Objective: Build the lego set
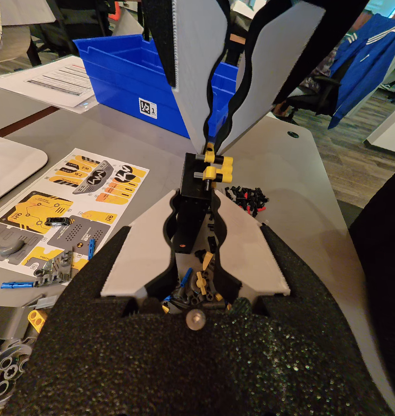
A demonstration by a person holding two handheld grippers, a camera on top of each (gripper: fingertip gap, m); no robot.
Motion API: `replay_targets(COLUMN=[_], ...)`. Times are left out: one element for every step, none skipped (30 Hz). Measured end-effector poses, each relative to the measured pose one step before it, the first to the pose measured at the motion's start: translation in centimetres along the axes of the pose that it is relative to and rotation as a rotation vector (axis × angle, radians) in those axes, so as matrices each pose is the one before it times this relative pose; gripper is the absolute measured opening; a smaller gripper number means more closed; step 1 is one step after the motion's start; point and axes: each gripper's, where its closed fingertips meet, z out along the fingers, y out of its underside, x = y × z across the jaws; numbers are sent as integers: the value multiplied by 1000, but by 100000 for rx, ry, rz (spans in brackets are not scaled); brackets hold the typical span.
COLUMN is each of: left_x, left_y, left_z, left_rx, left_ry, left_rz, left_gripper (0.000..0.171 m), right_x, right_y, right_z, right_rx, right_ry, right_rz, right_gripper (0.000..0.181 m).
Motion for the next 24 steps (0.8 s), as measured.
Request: replay_targets(left_x=[-1, 7, -1, -4, -7, 11, 13, -8, -6, 7, -25, 40, -94, -85, 22, 10, -7, 30, 31, 50, 44, 29, 24, 1], left_y=[3, -1, 5, -9, -14, 1, 16, 4, 11, -2, -16, 16, -26, -8, -8, -9, -6, 5, 7, 2, 6, 13, 14, -2], left_z=[3, 4, 1, 9, 4, 3, -12, -10, 2, -8, 8, 15, -37, -36, 5, 17, 1, 16, 19, 10, 22, 8, -1, -3], left_rx=[36, 15, 63, 121, 52, -89, -273, -337, -299, -109, 116, -9, 191, -36, -101, 64, 27, -178, -136, -43, -86, -117, -91, 19], left_ry=[19, -13, -75, -2, 116, 61, -122, -292, -163, -27, -165, 295, -453, -104, 545, 160, -188, -2, 12, 26, -80, -152, 45, 217], left_rz=[-109, 3, 5, -104, -108, 101, 466, 580, 458, 171, 32, -68, 41, -32, -590, -321, 331, 368, 216, 186, 294, 259, 27, -455], left_gripper=[26, 26, 26, 26, 26, 26, 26, 26, 26, 26, 26, 26, 26, 26, 26, 26, 26, 26, 26, 26, 26, 26, 26, 26], right_x=[3, -3, -2, 3, -1, -10, -18, 6, 6, 16, 38, 15, 80, 103, -37, -41, -19, -103, -130, -79, -25, -3, -8, -3], right_y=[-9, 3, -8, -5, -1, 28, 16, 18, 3, -78, -264, -245, -32, 32, 73, 126, 99, 98, 94, 73, 45, 31, 5, -5], right_z=[-4, 2, 2, 6, -8, 1, -5, -6, 2, 32, 103, 107, -3, -25, -10, 5, -10, -15, -25, -46, -93, -125, -126, -114], right_rx=[-165, 10, 27, -58, -80, 127, 470, 776, 968, 1412, 2338, 2106, 869, 591, 597, 630, 990, 1108, 1013, 1025, 1105, 1253, 1420, 1491], right_ry=[230, 132, 139, 197, 6, -489, -870, -557, 43, 672, 1600, 2024, 2258, 1804, 307, -114, -140, -696, -960, -562, -121, 64, -5, 148], right_rz=[-133, 36, 0, -129, 126, 663, 1006, 705, 773, 1240, 489, -754, -1197, -229, 767, 680, 306, 173, 257, 238, 131, 224, 624, 739], right_gripper=[5, 5, 5, 5, 5, 5, 5, 5, 6, 7, 7, 7, 7, 7, 8, 8, 8, 8, 7, 7, 7, 7, 7, 7])
